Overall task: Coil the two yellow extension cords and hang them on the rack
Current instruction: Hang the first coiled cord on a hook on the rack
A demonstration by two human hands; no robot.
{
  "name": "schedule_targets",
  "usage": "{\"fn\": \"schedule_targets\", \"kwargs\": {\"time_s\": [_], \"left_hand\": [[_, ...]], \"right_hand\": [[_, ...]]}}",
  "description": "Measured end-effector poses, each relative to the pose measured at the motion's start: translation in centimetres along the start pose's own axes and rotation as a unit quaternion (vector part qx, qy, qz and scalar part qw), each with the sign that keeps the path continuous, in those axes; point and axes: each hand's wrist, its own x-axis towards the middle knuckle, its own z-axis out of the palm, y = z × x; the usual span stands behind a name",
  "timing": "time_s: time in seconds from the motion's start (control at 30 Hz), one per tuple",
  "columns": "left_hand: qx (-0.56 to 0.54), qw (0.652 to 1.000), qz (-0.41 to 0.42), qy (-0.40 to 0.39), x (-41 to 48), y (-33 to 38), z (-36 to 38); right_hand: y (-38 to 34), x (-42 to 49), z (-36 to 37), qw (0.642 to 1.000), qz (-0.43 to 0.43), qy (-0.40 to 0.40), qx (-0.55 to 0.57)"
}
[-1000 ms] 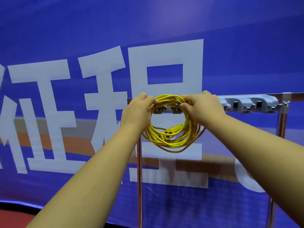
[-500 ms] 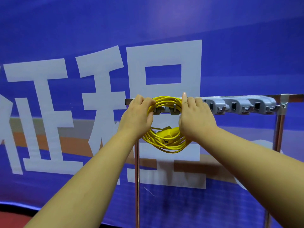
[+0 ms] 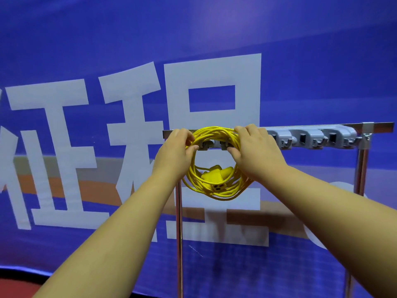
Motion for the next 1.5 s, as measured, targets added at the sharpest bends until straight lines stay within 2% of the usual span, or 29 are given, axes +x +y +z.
{"fn": "schedule_targets", "kwargs": {"time_s": [0.23,0.5,0.7,0.9,1.0,1.07,1.23,1.37,1.5], "left_hand": [[-0.064,0.995,-0.059,0.049,2.3,0.5,-0.5],[-0.102,0.985,-0.121,0.066,6.4,1.5,-0.5],[-0.064,0.987,-0.143,-0.036,7.5,0.8,0.2],[-0.083,0.989,-0.111,-0.042,5.2,0.5,-0.6],[-0.126,0.983,-0.101,-0.085,3.7,0.9,-1.2],[-0.104,0.986,-0.067,-0.111,3.0,1.2,-1.5],[-0.023,0.996,0.004,-0.085,3.0,1.5,-1.6],[-0.010,0.998,-0.012,-0.056,3.9,0.9,-0.9],[0.070,0.997,0.013,-0.041,4.0,1.4,-0.4]], "right_hand": [[0.2,1.3,-1.2,0.977,0.083,0.034,0.194],[-0.6,3.6,-1.7,0.962,0.153,0.005,0.227],[-1.2,4.9,-2.2,0.954,0.190,-0.038,0.229],[-1.4,5.0,-2.5,0.958,0.161,-0.085,0.222],[-1.3,5.0,-2.5,0.968,0.141,-0.094,0.183],[-1.4,4.9,-2.4,0.973,0.129,-0.097,0.166],[-1.4,4.5,-2.3,0.990,0.076,-0.074,0.093],[-1.4,4.3,-1.9,0.995,0.051,-0.068,0.042],[-1.0,4.0,-1.6,0.995,0.040,-0.043,0.080]]}}
